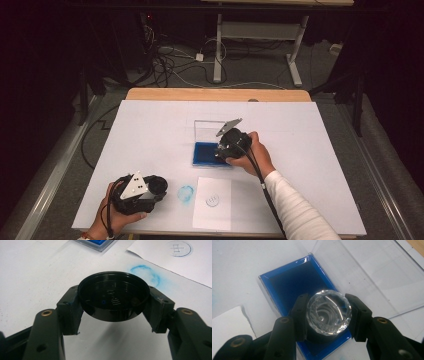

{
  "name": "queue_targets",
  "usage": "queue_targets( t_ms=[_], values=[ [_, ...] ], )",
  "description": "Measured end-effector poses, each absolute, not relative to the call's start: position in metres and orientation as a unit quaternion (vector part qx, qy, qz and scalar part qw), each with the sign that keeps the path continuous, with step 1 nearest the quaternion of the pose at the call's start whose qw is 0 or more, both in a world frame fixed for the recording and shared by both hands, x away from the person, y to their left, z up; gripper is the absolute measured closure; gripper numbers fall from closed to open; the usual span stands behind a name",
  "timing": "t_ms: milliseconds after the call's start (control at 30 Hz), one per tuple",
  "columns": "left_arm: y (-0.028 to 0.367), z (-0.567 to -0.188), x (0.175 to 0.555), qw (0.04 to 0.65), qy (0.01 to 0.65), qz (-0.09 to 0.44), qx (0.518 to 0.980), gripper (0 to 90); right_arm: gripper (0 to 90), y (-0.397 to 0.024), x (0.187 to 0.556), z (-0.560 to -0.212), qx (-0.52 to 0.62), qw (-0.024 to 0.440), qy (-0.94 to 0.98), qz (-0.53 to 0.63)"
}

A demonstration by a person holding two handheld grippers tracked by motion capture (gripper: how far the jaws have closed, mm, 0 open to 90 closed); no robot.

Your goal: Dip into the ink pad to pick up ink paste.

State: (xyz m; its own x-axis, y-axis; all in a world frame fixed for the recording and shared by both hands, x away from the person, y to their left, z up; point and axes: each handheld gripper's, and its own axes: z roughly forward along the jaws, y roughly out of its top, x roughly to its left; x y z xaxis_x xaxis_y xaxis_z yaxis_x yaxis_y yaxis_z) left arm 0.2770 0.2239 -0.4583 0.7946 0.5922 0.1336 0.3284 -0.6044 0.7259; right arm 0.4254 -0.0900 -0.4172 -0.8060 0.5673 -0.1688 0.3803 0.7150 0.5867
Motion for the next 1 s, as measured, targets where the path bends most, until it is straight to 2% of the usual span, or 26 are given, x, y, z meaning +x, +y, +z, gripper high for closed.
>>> queue_targets(
  t_ms=[1000],
  values=[
    [0.2223,-0.4595,0.2763,0.358,0.261,0.18,0.878,36.7,57.3,-0.0909,0.4264,-0.4183,0.264,0.168,0.908,0.277]
  ],
)
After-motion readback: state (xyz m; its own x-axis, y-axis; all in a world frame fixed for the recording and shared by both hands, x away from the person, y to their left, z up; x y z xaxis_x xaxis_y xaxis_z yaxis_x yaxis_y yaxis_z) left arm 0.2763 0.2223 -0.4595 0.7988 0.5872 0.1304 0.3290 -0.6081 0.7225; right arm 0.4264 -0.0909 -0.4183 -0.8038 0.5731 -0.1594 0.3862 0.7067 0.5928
